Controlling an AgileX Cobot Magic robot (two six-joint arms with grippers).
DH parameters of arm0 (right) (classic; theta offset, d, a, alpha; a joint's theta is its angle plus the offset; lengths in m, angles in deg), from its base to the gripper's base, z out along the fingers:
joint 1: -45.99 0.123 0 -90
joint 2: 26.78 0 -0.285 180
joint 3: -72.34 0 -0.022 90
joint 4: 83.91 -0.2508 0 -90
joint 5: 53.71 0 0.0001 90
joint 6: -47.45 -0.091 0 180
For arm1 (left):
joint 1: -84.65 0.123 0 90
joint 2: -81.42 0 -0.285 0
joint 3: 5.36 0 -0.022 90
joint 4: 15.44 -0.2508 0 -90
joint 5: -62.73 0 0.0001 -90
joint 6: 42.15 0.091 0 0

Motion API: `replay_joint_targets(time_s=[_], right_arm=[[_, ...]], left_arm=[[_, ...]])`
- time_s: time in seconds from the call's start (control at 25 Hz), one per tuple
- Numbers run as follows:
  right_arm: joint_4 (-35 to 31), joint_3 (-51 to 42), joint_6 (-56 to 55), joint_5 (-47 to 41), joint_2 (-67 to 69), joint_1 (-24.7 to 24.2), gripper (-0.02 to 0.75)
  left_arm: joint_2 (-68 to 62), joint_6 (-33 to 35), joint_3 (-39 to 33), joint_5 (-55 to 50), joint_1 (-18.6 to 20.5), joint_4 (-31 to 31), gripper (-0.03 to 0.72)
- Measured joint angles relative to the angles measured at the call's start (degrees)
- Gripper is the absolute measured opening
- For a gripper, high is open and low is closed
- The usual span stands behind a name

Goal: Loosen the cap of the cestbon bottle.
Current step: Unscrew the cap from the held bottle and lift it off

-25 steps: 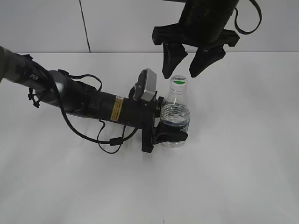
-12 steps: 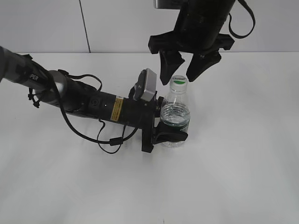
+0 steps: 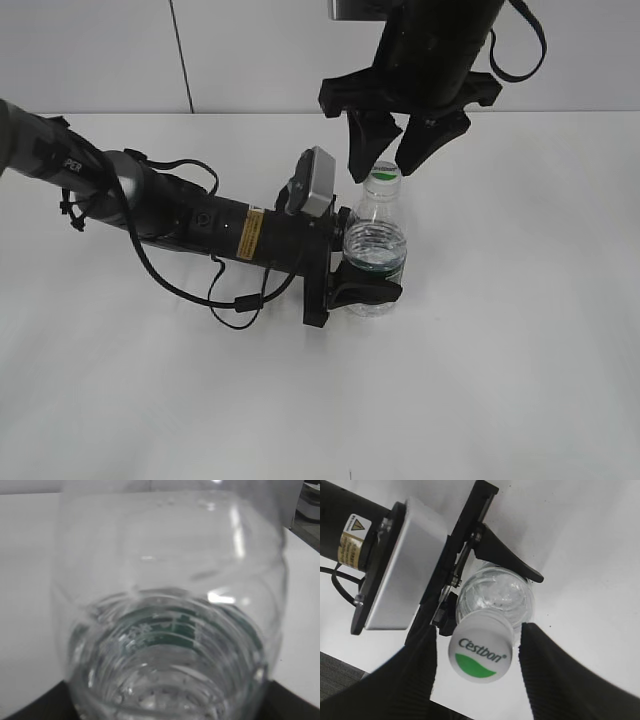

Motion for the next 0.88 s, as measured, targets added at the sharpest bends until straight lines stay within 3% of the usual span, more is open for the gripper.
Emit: replay_joint_targets(time_s=[0.88], right_arm=[[0.0, -2.0, 0.4, -0.1, -0.3, 0.0, 0.408]], left_arm=[[0.0, -0.1, 0.0, -0.2, 0.0, 0.1, 0.402]])
